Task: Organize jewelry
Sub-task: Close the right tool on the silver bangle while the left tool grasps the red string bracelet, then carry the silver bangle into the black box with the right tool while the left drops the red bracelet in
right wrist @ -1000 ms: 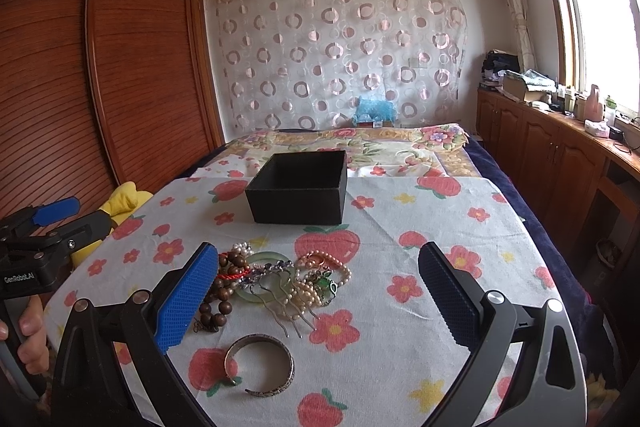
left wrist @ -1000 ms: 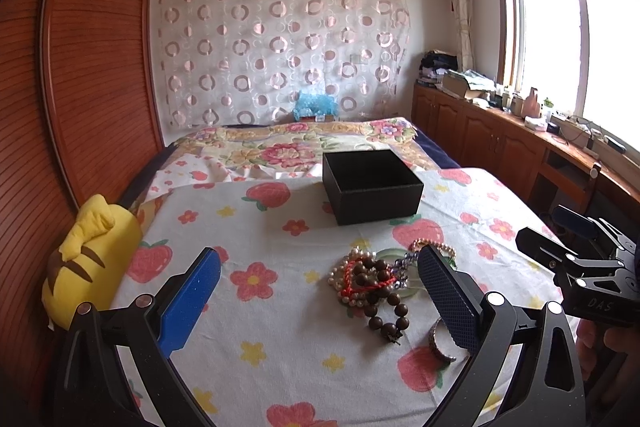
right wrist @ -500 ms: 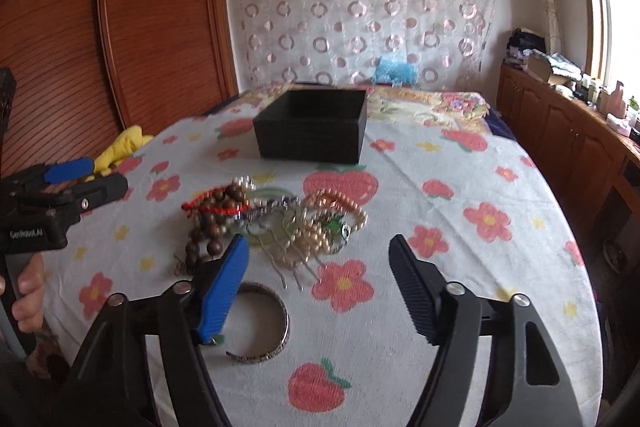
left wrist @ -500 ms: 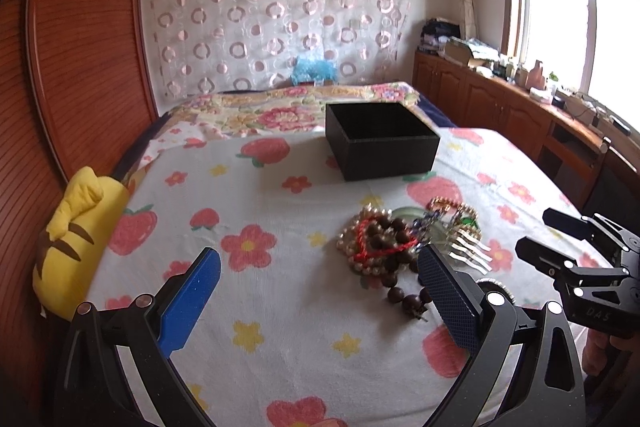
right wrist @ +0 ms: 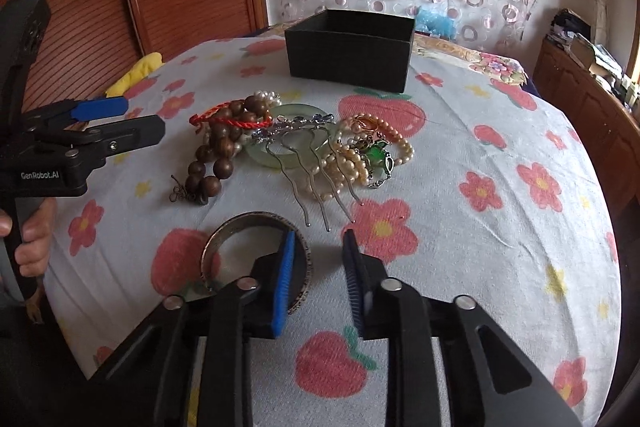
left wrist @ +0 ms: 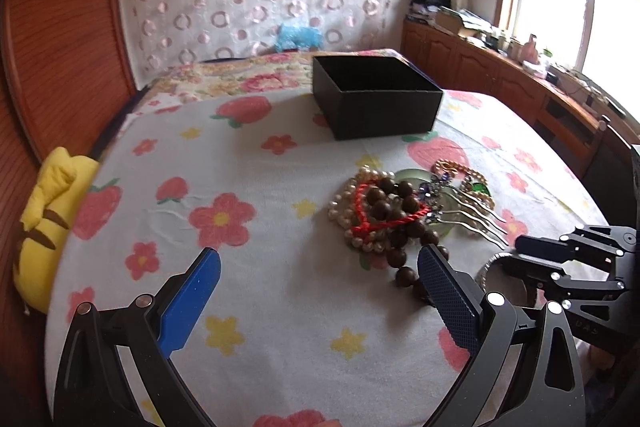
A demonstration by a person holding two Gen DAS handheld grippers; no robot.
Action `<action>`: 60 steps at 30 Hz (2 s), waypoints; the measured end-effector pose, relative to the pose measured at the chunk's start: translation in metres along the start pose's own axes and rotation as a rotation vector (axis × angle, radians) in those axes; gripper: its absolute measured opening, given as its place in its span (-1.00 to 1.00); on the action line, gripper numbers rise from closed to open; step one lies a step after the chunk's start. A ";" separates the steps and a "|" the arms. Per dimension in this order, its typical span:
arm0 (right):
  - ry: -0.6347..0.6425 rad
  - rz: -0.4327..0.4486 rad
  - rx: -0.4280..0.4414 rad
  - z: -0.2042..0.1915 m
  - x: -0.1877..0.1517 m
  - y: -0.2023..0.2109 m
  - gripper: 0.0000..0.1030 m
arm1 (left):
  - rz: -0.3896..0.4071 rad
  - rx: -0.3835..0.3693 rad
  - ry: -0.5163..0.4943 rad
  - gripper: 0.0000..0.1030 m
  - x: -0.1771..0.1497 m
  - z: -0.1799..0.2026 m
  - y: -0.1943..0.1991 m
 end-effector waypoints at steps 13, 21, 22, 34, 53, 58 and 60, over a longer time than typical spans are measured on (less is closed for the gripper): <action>-0.010 0.001 0.017 0.008 0.000 0.001 -0.88 | -0.084 -0.168 0.000 -0.21 0.010 0.007 -0.033; -0.006 0.029 0.028 0.007 0.003 0.009 -0.88 | -0.070 -0.209 -0.002 -0.88 0.016 0.008 -0.031; -0.004 0.033 0.028 0.007 0.004 0.011 -0.88 | -0.057 -0.206 -0.010 -0.88 0.019 0.009 -0.028; -0.009 0.082 0.007 0.017 0.025 0.018 -0.88 | 0.060 -0.182 -0.057 -0.92 0.059 0.019 -0.004; -0.062 0.145 -0.112 0.056 0.126 -0.029 -0.88 | 0.111 -0.146 -0.044 -0.92 0.109 0.006 -0.007; -0.092 0.137 -0.143 0.067 0.150 -0.052 -0.88 | 0.110 -0.130 -0.050 -0.92 0.122 0.002 -0.012; -0.105 0.138 -0.150 0.072 0.159 -0.058 -0.88 | 0.114 -0.125 -0.047 -0.92 0.129 0.000 -0.013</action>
Point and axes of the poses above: each gripper's, at about its wrist camera, not at the fingertips, and y roughly against the way its jaws point, z to its right, x to its top, the point moved 3 cm from there along -y, roughly the way its jaws point, and after that the axes turned 6 degrees about -x, right-handed, at the moved point
